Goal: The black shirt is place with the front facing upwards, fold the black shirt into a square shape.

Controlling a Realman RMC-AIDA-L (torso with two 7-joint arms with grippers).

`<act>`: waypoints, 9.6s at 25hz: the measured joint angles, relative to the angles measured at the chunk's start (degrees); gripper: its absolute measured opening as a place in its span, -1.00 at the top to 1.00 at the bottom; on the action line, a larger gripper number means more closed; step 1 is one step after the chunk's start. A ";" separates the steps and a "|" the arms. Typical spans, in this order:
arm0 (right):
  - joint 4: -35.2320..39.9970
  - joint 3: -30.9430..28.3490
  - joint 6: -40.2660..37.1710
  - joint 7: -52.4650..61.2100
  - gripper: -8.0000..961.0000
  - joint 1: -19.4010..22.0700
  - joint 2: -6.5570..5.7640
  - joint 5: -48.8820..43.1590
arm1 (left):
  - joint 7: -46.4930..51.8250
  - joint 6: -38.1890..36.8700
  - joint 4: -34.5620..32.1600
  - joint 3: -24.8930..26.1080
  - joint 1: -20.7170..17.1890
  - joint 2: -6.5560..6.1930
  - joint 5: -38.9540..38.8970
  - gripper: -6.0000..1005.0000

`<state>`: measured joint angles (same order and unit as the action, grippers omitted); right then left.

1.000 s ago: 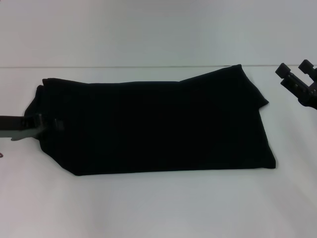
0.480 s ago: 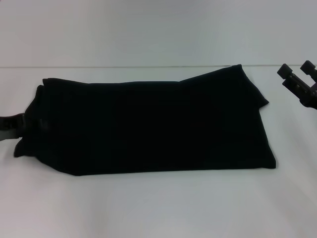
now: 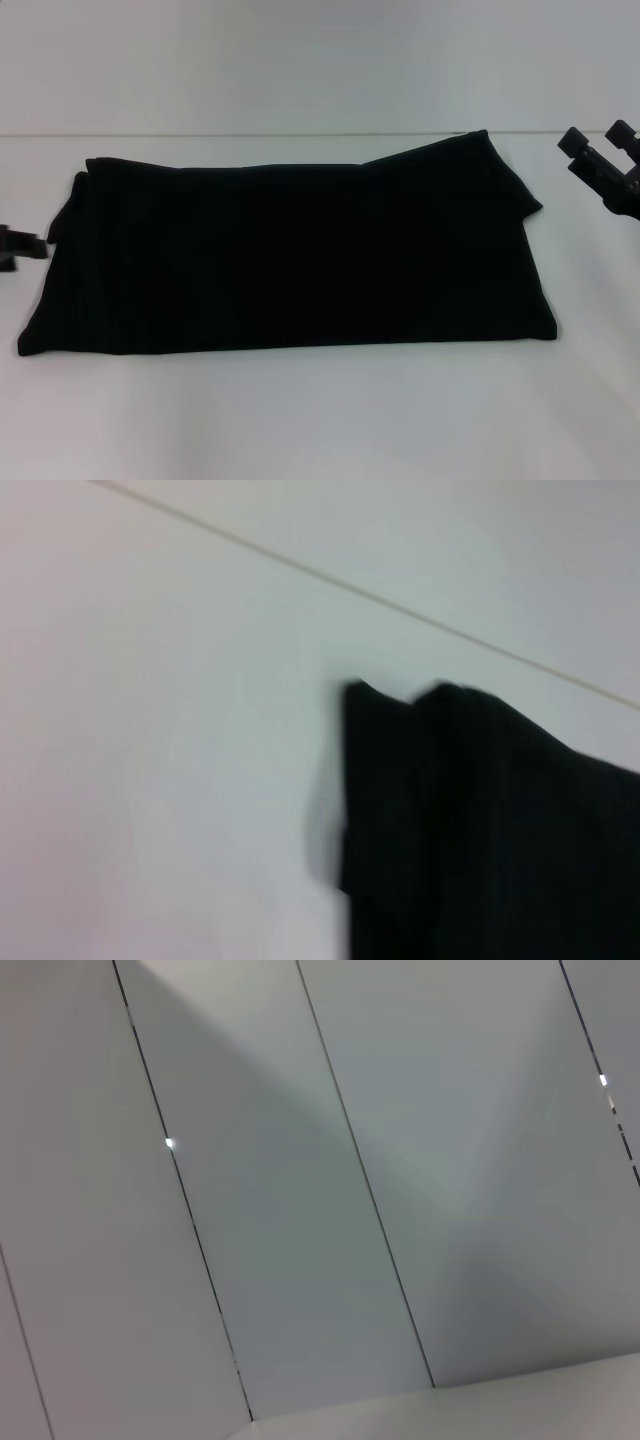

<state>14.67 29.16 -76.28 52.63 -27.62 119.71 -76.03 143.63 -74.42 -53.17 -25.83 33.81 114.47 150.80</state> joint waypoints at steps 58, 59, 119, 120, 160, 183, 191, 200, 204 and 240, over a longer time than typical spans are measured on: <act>-0.73 -2.96 0.84 -4.91 -0.81 -0.15 0.00 0.18 | 12.06 -14.32 6.53 4.35 -0.48 -2.09 4.75 -0.38; -0.76 -2.99 0.84 -4.91 -0.81 -0.15 0.00 0.18 | 12.13 -14.22 6.69 4.10 -0.33 -2.10 4.78 -0.38; -2.14 -3.98 0.48 -4.55 -0.81 0.45 0.09 0.18 | 7.32 -3.02 9.99 1.58 0.80 -1.93 1.23 -0.35; -2.18 -3.91 0.48 -4.53 -0.81 0.45 0.09 0.17 | 6.66 -2.81 10.07 1.57 0.77 -1.89 0.94 -0.35; -3.48 -8.28 -3.45 -4.64 -0.81 4.86 0.18 0.11 | -24.71 -6.50 11.28 28.85 -12.05 -2.05 -15.51 0.95; -4.07 -11.90 -7.14 -6.58 -0.81 11.15 0.26 -0.15 | -36.47 -9.08 28.23 2.04 13.52 9.60 -33.49 0.95; -5.82 -10.64 -7.74 -7.94 -0.81 10.68 0.27 -0.41 | -51.34 10.01 47.04 -1.31 16.62 10.12 -34.34 0.94; -5.89 -7.87 -7.86 -7.37 -0.81 9.17 0.22 -0.46 | -55.14 16.73 54.38 -1.28 17.61 10.18 -34.74 0.88; -5.93 -6.87 -7.69 -7.31 -0.81 8.74 0.24 -0.54 | -55.38 16.04 55.26 -0.76 17.25 10.19 -34.82 0.64; 55.43 28.02 -3.27 63.86 -0.80 -9.27 0.16 -42.21 | -74.06 -18.59 27.66 16.68 -10.81 9.47 -43.31 -0.74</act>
<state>70.10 57.18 -79.55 116.49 -36.89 119.86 -118.24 69.58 -93.01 -25.51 -9.15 23.00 123.94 107.49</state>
